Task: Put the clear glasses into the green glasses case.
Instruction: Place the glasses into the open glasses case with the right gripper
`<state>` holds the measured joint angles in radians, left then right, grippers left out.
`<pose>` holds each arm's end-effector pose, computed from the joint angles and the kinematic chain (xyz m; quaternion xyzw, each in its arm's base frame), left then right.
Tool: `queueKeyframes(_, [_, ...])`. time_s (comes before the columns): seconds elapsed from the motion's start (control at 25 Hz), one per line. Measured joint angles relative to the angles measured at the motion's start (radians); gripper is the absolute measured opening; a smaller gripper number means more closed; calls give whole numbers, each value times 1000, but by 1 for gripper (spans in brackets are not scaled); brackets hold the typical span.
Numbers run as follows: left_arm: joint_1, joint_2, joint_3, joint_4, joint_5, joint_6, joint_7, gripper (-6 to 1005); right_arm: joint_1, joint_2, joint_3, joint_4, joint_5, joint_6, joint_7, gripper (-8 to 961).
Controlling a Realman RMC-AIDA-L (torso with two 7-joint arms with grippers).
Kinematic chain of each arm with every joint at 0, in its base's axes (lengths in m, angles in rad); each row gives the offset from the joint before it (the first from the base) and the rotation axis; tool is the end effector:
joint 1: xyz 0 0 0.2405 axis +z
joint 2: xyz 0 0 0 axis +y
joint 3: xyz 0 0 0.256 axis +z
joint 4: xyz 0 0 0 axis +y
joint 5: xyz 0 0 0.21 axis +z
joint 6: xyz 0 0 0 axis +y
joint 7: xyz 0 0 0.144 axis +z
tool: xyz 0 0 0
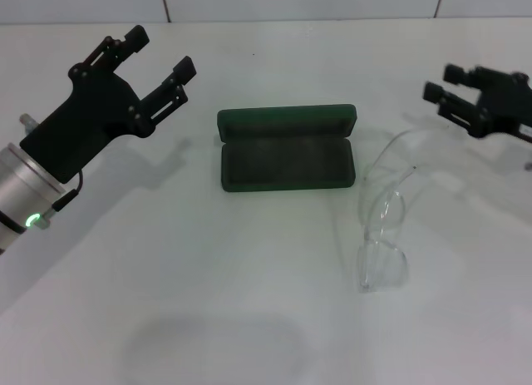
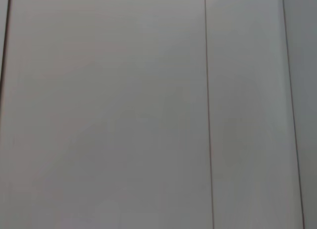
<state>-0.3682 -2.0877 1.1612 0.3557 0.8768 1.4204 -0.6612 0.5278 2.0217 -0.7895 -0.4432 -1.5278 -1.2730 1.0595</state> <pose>-0.2717 0.3147 -0.0074 -0.8103 -0.1231 -0.4226 0.3869 0.2782 0.3676 0.0148 -0.8784 0.1895 0.3052 0.3153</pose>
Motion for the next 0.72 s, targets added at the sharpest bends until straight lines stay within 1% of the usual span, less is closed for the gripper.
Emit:
queueKeyframes(0.16, [-3, 0, 0, 0, 7, 0, 3, 770, 74, 2, -12, 58, 6, 22, -84, 445])
queueKeyframes(0.24, [-2, 0, 0, 0, 7, 0, 11, 770, 82, 2, -30, 66, 6, 14, -90, 440])
queueKeyframes(0.28, [-1, 0, -1, 0, 7, 0, 14, 770, 88, -1, -114, 74, 4, -19, -92, 437])
queueKeyframes(0.4, [9, 0, -4, 0, 7, 0, 20, 770, 67, -4, -193, 53, 4, -65, -90, 437])
queueKeyframes(0.52, [11, 0, -5, 0, 7, 0, 24, 770, 21, -6, -258, 5, 2, -101, -86, 437])
queueKeyframes(0.6, [12, 0, -6, 0, 7, 0, 24, 770, -4, -8, -293, -22, 1, -106, -86, 437])
queueKeyframes(0.72, [12, 1, -6, 0, 7, 0, 24, 770, -19, -9, -323, -37, -20, -106, -89, 437])
